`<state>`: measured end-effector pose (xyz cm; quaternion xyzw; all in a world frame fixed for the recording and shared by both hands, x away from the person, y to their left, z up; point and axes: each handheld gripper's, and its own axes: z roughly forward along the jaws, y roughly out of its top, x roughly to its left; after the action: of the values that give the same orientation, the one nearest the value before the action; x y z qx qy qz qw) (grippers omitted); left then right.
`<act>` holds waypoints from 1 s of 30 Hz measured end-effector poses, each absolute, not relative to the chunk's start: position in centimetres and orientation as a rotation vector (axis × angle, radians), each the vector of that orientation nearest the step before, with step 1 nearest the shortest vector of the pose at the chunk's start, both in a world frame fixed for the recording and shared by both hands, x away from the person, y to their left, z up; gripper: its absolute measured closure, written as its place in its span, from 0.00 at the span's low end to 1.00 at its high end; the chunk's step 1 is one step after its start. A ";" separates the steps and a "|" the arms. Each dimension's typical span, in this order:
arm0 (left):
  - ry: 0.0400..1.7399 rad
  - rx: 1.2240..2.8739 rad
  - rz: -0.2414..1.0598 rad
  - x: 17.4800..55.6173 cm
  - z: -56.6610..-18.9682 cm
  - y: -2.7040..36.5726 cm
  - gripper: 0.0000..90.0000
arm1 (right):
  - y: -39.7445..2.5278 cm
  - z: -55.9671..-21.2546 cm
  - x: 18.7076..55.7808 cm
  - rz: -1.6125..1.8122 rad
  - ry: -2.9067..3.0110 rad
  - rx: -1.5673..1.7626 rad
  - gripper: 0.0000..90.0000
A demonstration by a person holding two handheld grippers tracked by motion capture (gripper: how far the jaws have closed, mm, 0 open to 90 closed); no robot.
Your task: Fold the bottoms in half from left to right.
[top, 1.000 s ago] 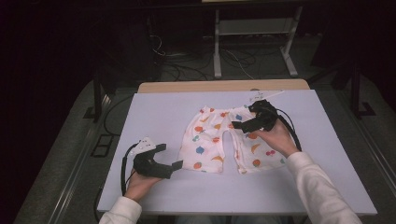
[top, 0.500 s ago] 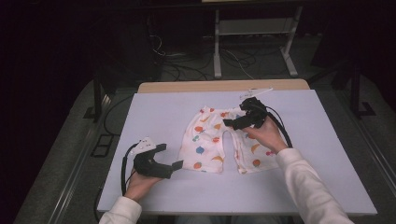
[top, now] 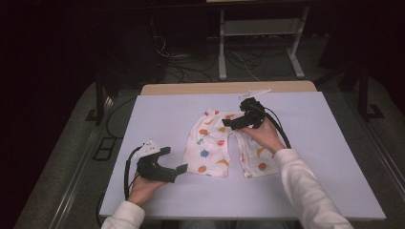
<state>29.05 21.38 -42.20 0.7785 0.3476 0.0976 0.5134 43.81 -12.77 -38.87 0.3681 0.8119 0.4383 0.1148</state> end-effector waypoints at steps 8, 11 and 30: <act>0.836 1.872 0.234 29.1 -42.2 21.3 0.00 | -12.2 -39.0 45.0 1.293 2.363 1.109 0.00; 0.837 1.872 0.234 29.1 -42.2 21.3 0.00 | -11.9 -39.0 45.4 1.290 2.365 1.118 0.00; 0.841 1.870 0.233 29.1 -42.3 21.4 0.00 | -9.6 -38.8 47.7 1.283 2.343 1.135 0.00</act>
<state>29.12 21.37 -42.26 0.7778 0.3497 0.0971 0.5132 47.69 -9.63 -38.77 0.3883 0.8015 0.4389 0.1193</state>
